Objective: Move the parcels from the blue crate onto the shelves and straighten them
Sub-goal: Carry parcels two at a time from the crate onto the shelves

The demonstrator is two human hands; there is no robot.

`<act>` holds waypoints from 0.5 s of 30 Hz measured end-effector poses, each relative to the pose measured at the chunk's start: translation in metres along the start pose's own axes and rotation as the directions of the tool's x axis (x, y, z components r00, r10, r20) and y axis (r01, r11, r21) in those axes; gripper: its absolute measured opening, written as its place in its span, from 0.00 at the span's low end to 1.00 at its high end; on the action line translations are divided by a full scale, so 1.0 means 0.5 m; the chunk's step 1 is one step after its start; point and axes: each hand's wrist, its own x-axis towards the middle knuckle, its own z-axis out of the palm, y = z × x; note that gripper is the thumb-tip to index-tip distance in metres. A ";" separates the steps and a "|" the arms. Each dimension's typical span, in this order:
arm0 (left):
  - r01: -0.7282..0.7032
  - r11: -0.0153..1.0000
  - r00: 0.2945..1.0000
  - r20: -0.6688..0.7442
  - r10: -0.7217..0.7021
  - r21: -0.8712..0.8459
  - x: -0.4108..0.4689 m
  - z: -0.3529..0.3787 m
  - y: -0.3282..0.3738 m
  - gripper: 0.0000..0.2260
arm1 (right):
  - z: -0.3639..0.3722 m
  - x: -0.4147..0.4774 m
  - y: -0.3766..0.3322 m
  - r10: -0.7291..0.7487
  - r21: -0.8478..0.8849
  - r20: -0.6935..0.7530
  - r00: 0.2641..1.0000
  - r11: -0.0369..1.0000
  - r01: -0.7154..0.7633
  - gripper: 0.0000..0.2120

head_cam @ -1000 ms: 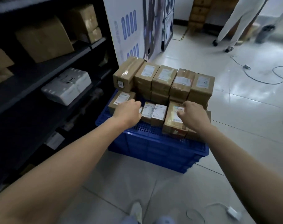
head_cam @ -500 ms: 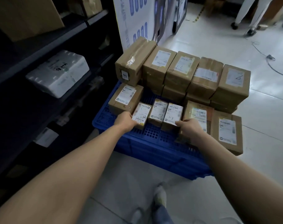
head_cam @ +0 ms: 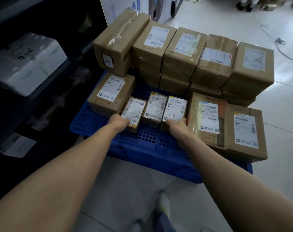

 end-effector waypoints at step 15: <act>0.168 0.916 0.970 -0.104 -0.219 -0.365 0.078 0.026 -0.028 0.25 | 0.042 0.081 -0.014 0.185 0.193 -0.228 0.956 0.971 -0.141 0.30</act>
